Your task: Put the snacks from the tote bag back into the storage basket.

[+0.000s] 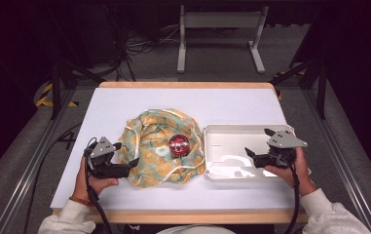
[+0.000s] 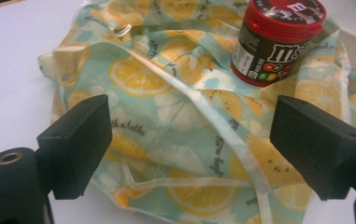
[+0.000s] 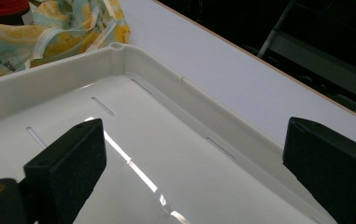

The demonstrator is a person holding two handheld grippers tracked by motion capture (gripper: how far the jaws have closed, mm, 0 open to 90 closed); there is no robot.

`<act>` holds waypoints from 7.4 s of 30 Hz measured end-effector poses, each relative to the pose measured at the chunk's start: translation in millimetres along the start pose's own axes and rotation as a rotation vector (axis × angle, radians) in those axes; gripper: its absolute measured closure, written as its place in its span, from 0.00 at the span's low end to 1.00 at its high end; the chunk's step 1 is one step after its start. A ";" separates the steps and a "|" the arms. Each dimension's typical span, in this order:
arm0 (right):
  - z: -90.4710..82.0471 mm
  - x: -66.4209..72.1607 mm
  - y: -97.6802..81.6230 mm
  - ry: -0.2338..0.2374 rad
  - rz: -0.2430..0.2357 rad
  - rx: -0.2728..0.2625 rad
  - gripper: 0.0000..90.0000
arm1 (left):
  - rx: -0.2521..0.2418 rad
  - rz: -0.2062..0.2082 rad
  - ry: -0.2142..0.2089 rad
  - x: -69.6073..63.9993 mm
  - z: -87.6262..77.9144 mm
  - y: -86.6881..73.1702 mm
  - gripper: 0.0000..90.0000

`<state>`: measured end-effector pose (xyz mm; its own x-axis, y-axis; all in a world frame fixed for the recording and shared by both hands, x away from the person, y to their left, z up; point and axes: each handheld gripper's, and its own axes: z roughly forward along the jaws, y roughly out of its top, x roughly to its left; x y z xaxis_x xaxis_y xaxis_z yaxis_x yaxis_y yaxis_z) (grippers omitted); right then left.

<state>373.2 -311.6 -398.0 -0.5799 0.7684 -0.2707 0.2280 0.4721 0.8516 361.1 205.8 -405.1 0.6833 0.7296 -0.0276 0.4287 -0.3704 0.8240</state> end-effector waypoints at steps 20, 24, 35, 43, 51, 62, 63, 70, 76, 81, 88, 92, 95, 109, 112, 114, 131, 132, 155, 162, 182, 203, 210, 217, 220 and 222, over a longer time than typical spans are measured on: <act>-0.7 3.9 -1.3 0.038 -0.002 0.021 0.07 | 0.133 0.093 -0.082 -32.3 27.5 56.5 0.17; -0.4 4.7 -1.8 0.040 -0.009 0.023 0.07 | 0.163 0.074 -0.114 -37.8 35.3 65.2 0.19; 1.8 6.8 -2.5 0.049 -0.016 0.033 0.07 | 0.221 0.025 -0.108 -49.6 62.4 83.5 0.23; 2.6 8.4 -2.8 0.054 -0.029 0.038 0.07 | 0.271 -0.018 -0.098 -56.3 89.4 93.5 0.26; 2.5 9.2 -2.9 0.053 -0.037 0.038 0.07 | 0.281 -0.037 -0.115 -64.1 104.1 101.8 0.26; 2.3 10.3 -2.7 0.058 -0.043 0.040 0.07 | 0.319 -0.073 -0.116 -65.8 121.0 104.5 0.27; 2.3 10.4 -2.7 0.060 -0.044 0.040 0.07 | 0.325 -0.068 -0.115 -65.7 121.8 105.1 0.27; 2.7 12.0 -2.4 0.064 -0.054 0.044 0.07 | 0.357 -0.047 -0.099 -68.6 127.8 109.4 0.27; 2.3 12.0 -2.5 0.066 -0.054 0.042 0.07 | 0.363 -0.018 -0.080 -72.0 130.7 109.3 0.27; 2.2 12.1 -2.5 0.066 -0.057 0.042 0.07 | 0.364 0.011 -0.070 -73.7 129.5 110.1 0.28; 2.0 11.2 -2.7 0.064 -0.053 0.038 0.07 | 0.356 0.003 -0.059 -72.1 127.4 110.1 0.28; 1.6 10.5 -2.8 0.062 -0.052 0.039 0.07 | 0.351 0.004 -0.051 -69.9 125.6 110.5 0.28; 1.4 10.0 -2.9 0.059 -0.051 0.038 0.07 | 0.347 0.006 -0.051 -69.3 124.2 110.9 0.28; 0.7 9.4 -2.6 0.041 -0.053 0.035 0.07 | 0.306 -0.032 -0.054 -58.6 110.8 115.8 0.28; 0.8 9.3 -2.6 0.042 -0.051 0.034 0.07 | 0.298 -0.032 -0.047 -57.5 107.9 117.7 0.28; 0.4 9.5 -2.4 0.041 -0.051 0.034 0.07 | 0.294 -0.036 -0.044 -55.9 105.7 119.0 0.28; -2.6 7.8 -1.5 0.030 -0.038 0.023 0.07 | 0.262 -0.003 -0.049 -63.5 94.4 150.7 0.28; -2.9 7.7 -1.5 0.028 -0.039 0.023 0.07 | 0.265 0.002 -0.051 -65.0 95.0 152.5 0.28; -5.1 2.1 -2.4 -0.014 -0.024 0.033 0.07 | 0.286 0.084 -0.112 -109.9 121.7 189.2 0.28; -4.8 1.5 -3.1 -0.015 -0.021 0.035 0.07 | 0.307 0.102 -0.144 -127.3 140.0 192.1 0.28; -3.6 2.8 -4.4 0.002 -0.029 0.040 0.07 | 0.360 0.117 -0.192 -154.7 177.6 183.4 0.28; -3.6 3.5 -5.0 0.015 -0.032 0.041 0.07 | 0.384 0.116 -0.220 -163.6 194.0 175.8 0.28; -3.0 4.0 -5.1 0.017 -0.035 0.043 0.07 | 0.360 0.116 -0.218 -162.5 191.7 177.5 0.29; -2.2 4.4 -5.4 0.022 -0.035 0.045 0.07 | 0.334 0.097 -0.228 -157.6 187.5 178.4 0.31; -2.2 4.5 -5.4 0.023 -0.038 0.045 0.07 | 0.326 0.098 -0.233 -155.5 185.9 178.6 0.30; -2.3 4.4 -5.4 0.024 -0.036 0.044 0.07 | 0.322 0.095 -0.228 -154.6 184.6 178.8 0.30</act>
<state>367.6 -311.7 -402.8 -0.6069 0.7400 -0.2898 0.2402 0.5184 0.8207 441.2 -79.3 -358.0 0.8268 0.5507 -0.1146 0.4959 -0.6175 0.6106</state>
